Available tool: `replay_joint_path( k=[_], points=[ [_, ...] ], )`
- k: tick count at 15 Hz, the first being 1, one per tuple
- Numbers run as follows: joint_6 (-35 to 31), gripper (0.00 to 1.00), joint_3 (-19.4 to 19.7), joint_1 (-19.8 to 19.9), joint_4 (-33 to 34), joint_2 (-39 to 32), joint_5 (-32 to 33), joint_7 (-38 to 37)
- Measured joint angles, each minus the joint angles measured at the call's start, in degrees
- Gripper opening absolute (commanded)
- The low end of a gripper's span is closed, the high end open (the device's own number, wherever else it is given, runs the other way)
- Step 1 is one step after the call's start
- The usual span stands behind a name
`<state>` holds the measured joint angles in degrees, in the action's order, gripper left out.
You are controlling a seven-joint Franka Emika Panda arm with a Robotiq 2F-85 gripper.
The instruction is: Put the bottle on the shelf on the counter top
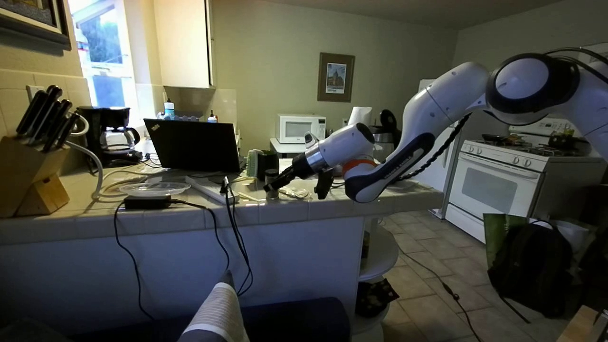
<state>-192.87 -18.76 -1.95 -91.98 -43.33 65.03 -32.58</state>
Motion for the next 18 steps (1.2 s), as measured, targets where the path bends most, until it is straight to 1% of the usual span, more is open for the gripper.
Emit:
replay_joint_path(
  k=[3,4,7,9,11,12,14,16,18],
  points=[
    [1.0,1.00,-0.1,0.0,0.0,0.4,0.0,0.1],
    [1.9,1.00,0.2,-0.2,-0.3,0.8,-2.6,2.2],
    [4.7,1.00,1.0,-1.2,-2.5,3.1,-14.6,11.7],
    [7.0,1.00,1.3,-1.9,-4.7,5.3,-21.8,16.1],
    [10.4,1.00,0.1,-1.4,-6.8,7.6,-22.7,15.6],
    [12.3,1.00,-1.7,-0.4,-8.1,8.7,-23.1,15.4],
    [16.2,1.00,-6.6,2.6,-11.0,10.7,-24.7,15.5],
    [20.5,1.00,-12.1,6.1,-14.0,12.6,-27.5,15.7],
    [25.3,1.00,-16.8,9.6,-16.8,15.0,-30.8,15.9]
  ],
)
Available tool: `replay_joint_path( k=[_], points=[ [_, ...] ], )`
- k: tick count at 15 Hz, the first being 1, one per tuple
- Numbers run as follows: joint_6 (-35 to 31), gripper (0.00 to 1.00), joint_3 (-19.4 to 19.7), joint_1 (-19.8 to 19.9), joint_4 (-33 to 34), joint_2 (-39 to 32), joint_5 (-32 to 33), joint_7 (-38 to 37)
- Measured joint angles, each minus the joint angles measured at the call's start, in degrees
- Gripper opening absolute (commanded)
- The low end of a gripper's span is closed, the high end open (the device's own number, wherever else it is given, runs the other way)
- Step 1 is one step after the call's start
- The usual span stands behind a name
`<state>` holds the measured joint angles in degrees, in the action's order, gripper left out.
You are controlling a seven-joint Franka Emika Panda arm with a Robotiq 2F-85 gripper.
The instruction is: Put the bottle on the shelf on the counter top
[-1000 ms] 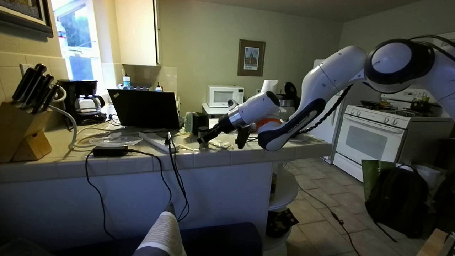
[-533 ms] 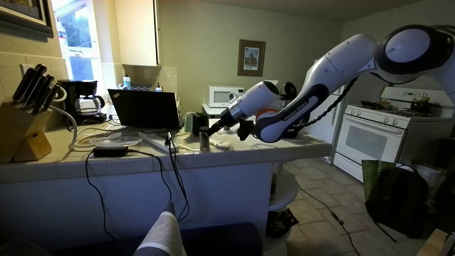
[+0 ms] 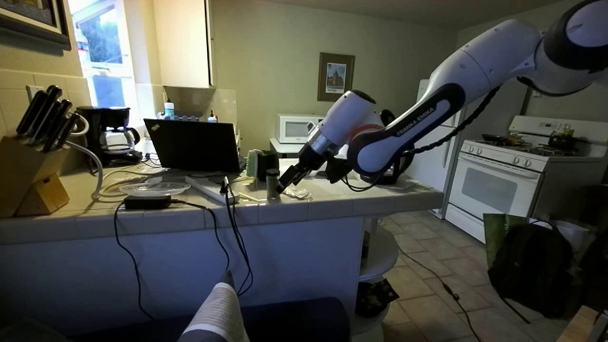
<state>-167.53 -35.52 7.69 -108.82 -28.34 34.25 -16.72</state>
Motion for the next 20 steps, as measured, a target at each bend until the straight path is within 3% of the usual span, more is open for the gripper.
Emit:
replay_joint_path(
  k=[5,8,10,12,13,16,20],
  points=[
    [13.0,1.00,-10.3,9.9,-8.3,10.6,-10.9,0.6],
    [19.9,1.00,-16.0,16.1,-13.6,20.2,-21.8,2.9],
    [22.6,1.00,-18.1,18.8,-16.7,26.8,-30.5,5.7],
    [23.1,1.00,-17.6,19.5,-19.7,32.9,-36.8,7.5],
    [23.2,1.00,-14.6,17.5,-21.4,36.0,-38.2,7.5],
    [25.4,1.00,-1.0,7.5,-26.8,44.4,-38.6,5.7],
    [34.0,1.00,14.6,-2.4,-34.9,56.0,-37.7,5.7]
  ],
)
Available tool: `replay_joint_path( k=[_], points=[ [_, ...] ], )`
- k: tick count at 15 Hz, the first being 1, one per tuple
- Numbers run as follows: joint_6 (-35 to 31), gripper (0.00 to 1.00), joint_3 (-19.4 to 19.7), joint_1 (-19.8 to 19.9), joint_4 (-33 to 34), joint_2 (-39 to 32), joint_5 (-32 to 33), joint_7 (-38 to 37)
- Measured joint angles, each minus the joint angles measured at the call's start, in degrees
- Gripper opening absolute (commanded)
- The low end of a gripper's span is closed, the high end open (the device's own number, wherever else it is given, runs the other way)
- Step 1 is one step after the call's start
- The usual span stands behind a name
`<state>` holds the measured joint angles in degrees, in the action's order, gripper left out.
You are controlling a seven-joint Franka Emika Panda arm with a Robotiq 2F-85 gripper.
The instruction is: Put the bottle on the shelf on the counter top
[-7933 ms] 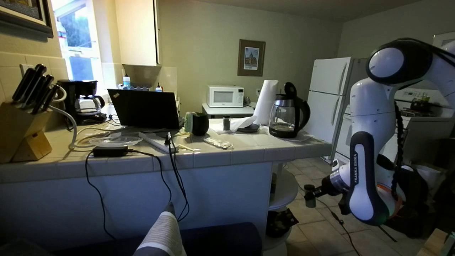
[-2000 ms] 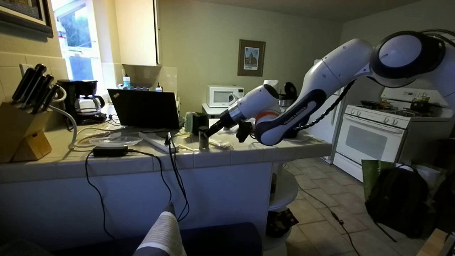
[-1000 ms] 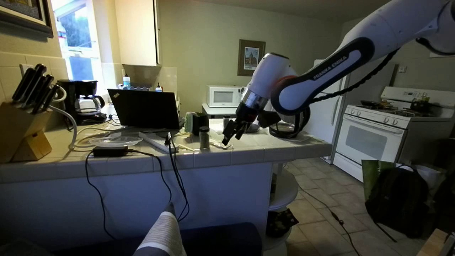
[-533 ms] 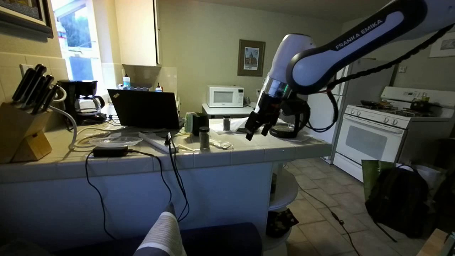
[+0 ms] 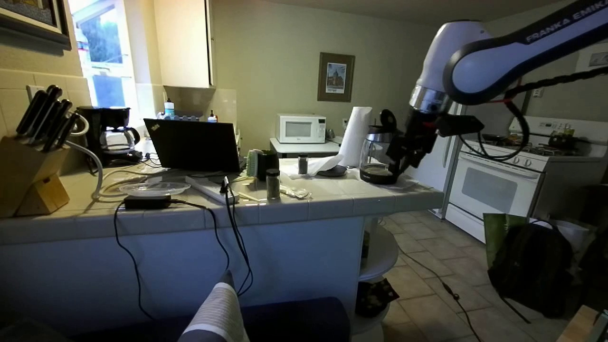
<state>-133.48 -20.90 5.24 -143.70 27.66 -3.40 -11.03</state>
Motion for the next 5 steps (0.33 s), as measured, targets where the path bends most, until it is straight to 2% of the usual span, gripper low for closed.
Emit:
replay_joint_path(
  k=[2,5],
  points=[
    [0.3,1.00,2.9,-2.0,-1.1,2.2,0.9,0.0],
    [0.2,1.00,2.9,-2.9,-0.5,0.8,1.1,-0.2]
  ],
)
